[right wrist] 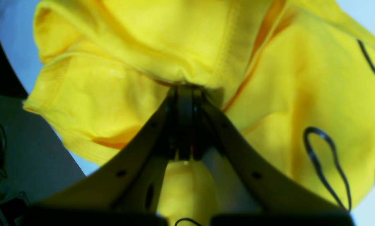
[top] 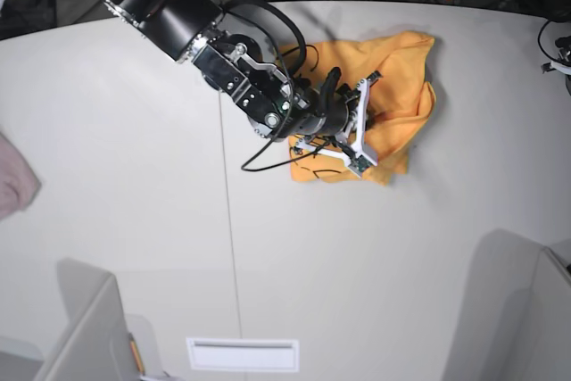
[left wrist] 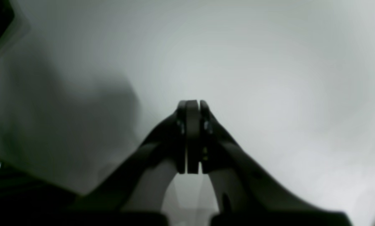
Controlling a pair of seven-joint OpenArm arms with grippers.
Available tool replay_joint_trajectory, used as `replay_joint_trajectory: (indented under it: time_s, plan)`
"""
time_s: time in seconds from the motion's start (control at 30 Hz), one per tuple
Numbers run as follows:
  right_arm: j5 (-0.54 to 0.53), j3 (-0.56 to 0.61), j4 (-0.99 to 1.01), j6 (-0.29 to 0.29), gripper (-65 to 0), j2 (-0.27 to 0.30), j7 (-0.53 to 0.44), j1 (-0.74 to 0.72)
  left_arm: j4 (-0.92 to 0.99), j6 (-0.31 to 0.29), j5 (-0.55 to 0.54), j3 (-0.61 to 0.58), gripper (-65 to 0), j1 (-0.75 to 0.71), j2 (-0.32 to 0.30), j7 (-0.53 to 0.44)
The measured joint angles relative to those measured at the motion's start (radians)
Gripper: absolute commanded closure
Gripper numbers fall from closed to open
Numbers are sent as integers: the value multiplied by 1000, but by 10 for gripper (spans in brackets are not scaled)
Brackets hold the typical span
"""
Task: Fold the T-shirt properly
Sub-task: 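Lay the folded end onto the bundle and release with the right gripper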
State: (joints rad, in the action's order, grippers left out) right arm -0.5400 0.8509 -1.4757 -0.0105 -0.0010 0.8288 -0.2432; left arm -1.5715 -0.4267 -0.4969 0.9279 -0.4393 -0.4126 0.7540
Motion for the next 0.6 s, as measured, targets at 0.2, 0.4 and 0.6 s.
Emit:
replay_joint_trajectory:
  time_s: [0.2,0.4,0.6]
  plan:
    - [1,-5,95,0,0,-102,-88,-46,-1,0,-2,0,0,6,0,-2]
    - [-12,7,190,2,0,-129,-523,-54,-2,0,-3,-3,0,4,0,-1]
    - [-96,130,194,-4,0,-129,-513,-140,0,0,-1,-6,0,3,0,-1]
